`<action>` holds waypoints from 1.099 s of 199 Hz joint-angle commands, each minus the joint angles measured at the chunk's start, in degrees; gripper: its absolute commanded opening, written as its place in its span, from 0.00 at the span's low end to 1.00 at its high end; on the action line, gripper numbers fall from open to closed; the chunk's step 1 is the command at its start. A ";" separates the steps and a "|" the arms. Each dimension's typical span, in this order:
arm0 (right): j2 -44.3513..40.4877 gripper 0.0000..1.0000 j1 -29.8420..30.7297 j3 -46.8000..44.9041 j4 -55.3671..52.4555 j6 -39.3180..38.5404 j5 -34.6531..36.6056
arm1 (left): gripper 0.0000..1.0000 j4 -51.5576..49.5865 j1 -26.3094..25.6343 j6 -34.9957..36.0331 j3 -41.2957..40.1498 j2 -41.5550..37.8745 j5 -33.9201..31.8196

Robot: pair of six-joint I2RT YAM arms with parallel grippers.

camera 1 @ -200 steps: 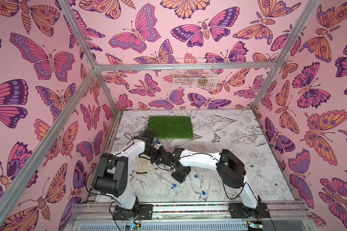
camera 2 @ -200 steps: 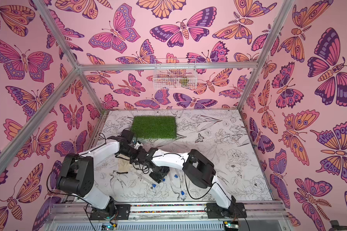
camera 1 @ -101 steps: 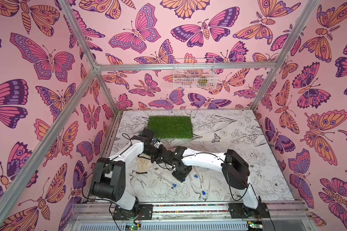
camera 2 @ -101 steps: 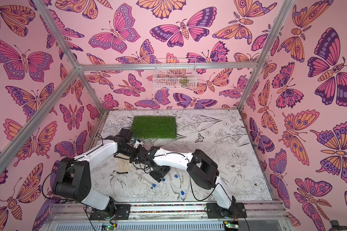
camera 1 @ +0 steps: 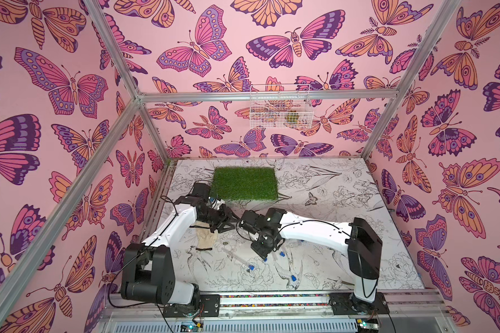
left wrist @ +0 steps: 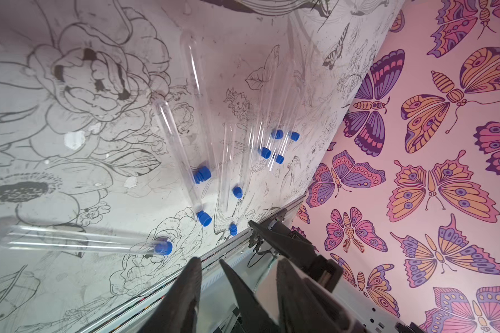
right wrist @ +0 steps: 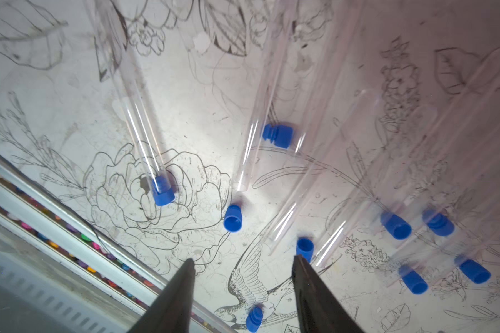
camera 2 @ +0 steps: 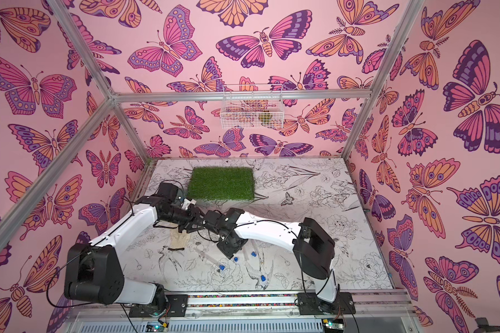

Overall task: Remove stoppers from test tubes
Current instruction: Pick up the test tube at the center of the board.

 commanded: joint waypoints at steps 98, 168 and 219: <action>-17.13 0.61 -1.39 -13.89 23.66 2.68 -5.75 | 0.47 -3.53 2.31 1.11 -1.78 -9.83 -5.79; -32.03 0.66 -0.76 -34.14 46.77 -10.86 -17.47 | 0.48 -3.44 2.10 7.56 -5.05 -23.78 -14.23; -24.89 0.63 4.49 -30.35 33.79 -22.11 -11.85 | 0.49 -2.68 -3.04 13.36 -10.79 -33.07 -23.08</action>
